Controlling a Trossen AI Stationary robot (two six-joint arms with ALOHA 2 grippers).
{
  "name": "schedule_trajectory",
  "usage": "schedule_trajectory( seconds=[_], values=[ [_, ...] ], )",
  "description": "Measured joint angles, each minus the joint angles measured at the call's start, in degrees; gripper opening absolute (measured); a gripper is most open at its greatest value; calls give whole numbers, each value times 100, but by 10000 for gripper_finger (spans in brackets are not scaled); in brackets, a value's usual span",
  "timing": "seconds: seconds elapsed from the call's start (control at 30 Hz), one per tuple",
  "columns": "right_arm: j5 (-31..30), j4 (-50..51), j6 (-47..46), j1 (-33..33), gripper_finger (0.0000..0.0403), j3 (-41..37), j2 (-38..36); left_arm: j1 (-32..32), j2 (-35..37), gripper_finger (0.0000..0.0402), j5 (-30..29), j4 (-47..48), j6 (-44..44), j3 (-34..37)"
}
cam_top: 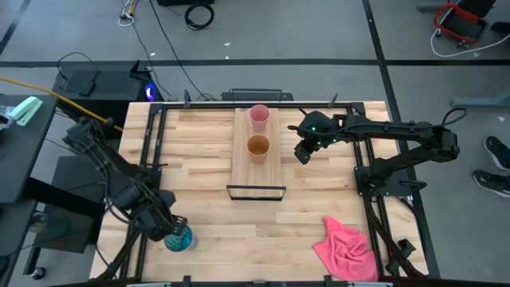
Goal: Stack small to large cups/mugs on shelf
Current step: Put the blue glass on the shelf
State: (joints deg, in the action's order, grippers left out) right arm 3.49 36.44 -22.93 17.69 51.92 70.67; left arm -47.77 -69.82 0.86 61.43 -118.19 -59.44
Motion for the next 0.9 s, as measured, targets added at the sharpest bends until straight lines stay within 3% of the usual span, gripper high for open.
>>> schedule_trajectory(
  seconds=[0.33, 0.6, 0.9],
  values=[
    [0, -43, -7, 0, 73, 0, 0, 2, -228, 106, 5, 6, 41, 0],
    [0, -43, -88, 0, 73, 0, 0, 2, -228, 15, -2, 22, 30, 0],
    [0, -40, -112, 0, 73, 0, 0, 2, -206, 13, 9, 13, 177, -2]
  ],
)
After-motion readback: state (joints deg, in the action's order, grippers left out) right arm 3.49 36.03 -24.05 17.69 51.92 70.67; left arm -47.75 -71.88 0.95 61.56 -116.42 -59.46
